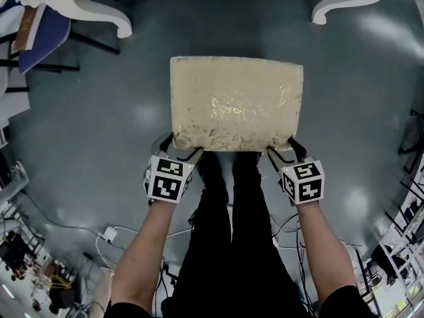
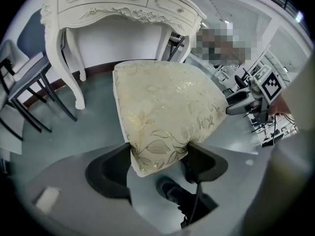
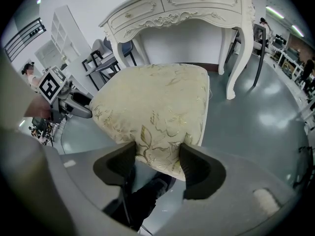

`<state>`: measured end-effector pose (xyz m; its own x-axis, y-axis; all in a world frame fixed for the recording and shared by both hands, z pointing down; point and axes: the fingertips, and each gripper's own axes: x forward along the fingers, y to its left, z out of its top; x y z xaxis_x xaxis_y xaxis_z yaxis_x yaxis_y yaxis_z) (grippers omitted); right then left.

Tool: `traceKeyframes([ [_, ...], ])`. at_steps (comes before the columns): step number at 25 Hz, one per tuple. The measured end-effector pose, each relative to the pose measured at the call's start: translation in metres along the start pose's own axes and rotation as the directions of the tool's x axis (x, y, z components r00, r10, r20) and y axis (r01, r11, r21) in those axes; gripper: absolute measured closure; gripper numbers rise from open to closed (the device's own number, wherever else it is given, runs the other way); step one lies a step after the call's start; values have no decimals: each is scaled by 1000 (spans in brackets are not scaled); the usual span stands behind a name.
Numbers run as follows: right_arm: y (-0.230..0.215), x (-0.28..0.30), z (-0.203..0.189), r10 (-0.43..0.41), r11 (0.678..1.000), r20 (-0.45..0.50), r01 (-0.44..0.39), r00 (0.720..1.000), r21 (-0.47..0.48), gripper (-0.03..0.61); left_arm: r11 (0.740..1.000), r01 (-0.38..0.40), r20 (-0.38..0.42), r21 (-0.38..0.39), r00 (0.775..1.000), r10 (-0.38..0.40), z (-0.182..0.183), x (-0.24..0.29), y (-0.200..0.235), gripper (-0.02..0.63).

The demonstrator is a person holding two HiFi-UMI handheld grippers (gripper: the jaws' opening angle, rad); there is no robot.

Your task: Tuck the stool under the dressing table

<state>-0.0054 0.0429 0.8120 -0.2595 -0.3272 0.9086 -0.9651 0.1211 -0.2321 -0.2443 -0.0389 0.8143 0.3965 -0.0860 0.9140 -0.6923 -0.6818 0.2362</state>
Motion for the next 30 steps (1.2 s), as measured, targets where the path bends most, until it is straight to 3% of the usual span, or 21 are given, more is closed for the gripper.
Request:
traceKeyframes([
  [4,-7,4,15,-1,1000,56,1,998,-13,291,1000,-25,18,-18,1000,26,12,3,7,236],
  [11,-35,14,78,31,998,119,-24,992,-63,291,995,-70,42,-69,996,73,63,13,30,239],
  [24,-85,37,163,90,984,109,-71,990,-166,294,977,-135,71,-163,986,149,135,36,56,239],
  [30,-99,43,193,95,981,100,-76,990,-178,295,972,-158,49,-176,984,169,160,40,66,239],
])
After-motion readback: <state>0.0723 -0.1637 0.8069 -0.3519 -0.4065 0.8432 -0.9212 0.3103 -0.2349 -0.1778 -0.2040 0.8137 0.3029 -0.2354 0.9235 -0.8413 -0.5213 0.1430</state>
